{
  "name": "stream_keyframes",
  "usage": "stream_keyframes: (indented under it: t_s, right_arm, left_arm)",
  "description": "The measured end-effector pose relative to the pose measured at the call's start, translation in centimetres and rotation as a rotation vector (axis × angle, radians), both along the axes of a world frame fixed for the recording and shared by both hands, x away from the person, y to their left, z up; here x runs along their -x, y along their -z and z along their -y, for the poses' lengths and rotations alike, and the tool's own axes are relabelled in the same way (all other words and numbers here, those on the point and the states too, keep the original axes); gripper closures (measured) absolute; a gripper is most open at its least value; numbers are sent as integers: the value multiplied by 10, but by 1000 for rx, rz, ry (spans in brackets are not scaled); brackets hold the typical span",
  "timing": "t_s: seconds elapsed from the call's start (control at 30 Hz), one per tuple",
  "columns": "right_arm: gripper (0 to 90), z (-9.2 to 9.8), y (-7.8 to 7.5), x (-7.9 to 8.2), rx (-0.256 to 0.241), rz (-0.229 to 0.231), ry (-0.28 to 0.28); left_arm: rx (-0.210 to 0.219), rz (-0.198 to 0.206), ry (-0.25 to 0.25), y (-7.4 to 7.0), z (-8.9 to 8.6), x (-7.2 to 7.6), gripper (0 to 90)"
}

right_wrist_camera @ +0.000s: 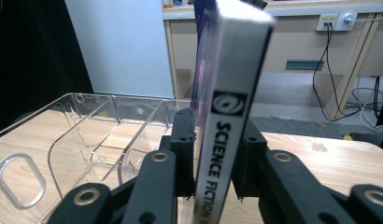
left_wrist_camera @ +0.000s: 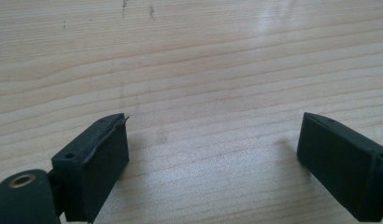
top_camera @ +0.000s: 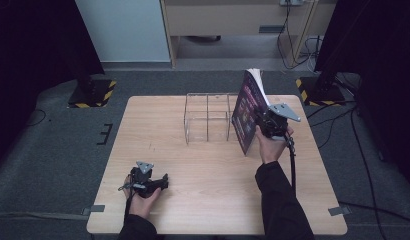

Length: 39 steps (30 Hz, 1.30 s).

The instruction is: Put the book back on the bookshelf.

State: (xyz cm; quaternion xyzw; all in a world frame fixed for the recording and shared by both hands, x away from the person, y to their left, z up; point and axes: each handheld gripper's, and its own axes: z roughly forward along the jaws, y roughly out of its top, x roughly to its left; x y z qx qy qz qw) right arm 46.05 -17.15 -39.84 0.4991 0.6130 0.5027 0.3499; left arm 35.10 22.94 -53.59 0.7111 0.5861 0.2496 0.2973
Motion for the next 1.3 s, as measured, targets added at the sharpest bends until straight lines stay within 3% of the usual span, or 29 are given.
stream_keyframes:
  t_s: [0.13,0.3,0.53,0.63,0.73,0.97,1.23,1.3]
  right_arm:
    - [627,2,-1,0,-2,4,-11]
    - [421,5,-5,4,-16,30,-24]
    - [249,17,-6,15,-46,-1,-86]
    - [211,23,-2,24,-33,-19,-110]
    - [176,28,7,32,13,-57,-136]
    - [155,49,36,54,55,-148,-172]
    - [140,75,77,68,115,-276,-169]
    - [138,81,84,71,113,-288,-159]
  left_arm:
    - [0,0,0,0,0,0,82]
    - [-1,0,-1,0,0,0,82]
    - [0,0,0,0,0,0,82]
    - [-1,0,-1,0,0,0,82]
    - [-2,0,-1,0,0,0,80]
    - [-2,0,1,0,0,0,78]
    - [-2,-1,0,0,0,0,77]
    - [-2,-1,0,0,0,0,77]
